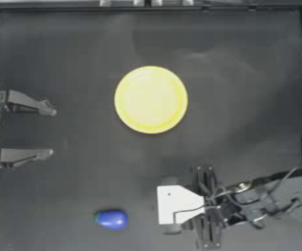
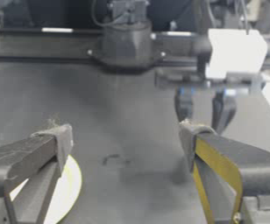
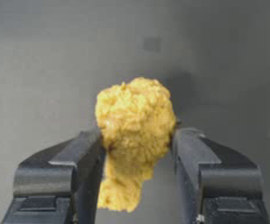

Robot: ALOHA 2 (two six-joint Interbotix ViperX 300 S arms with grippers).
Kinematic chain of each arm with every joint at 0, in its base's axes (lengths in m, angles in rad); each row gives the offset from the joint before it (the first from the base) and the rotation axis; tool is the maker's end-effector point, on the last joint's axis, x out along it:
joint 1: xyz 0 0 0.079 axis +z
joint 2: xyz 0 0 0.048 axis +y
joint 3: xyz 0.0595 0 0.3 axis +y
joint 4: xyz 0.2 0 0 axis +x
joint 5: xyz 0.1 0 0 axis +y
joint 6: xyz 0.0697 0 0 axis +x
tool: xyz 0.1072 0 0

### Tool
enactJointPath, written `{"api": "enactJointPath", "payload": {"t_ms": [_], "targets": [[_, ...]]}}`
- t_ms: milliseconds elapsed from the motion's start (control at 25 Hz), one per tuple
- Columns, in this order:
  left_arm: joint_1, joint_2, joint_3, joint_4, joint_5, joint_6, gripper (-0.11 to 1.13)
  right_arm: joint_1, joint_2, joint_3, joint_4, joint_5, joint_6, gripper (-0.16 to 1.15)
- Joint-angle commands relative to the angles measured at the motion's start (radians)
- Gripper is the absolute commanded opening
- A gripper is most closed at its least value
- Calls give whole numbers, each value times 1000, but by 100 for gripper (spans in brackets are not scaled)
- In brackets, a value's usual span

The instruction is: Put brown chicken wing on plate

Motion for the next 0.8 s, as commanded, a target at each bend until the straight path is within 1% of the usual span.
{"api": "enactJointPath", "payload": {"t_ms": [40, 200, 360, 560, 680, 800], "targets": [[2, 23, -28, -2, -3, 0, 101, -48, -87, 2, -41, -5, -14, 42], [2, 38, -28, -2, -3, 2, 101, -106, -132, 5, -86, 5, -55, 42], [2, 44, -28, 0, -3, 2, 101, -169, -146, 0, -92, 6, -124, 40], [2, 48, -28, 0, -3, 2, 101, -261, -146, -12, -67, -2, -239, 36], [2, 49, -28, 0, -3, 3, 101, -318, -144, -26, -34, -15, -318, 34], [2, 54, -28, 0, -5, 3, 101, -374, -135, -38, 15, -34, -405, 34]]}}
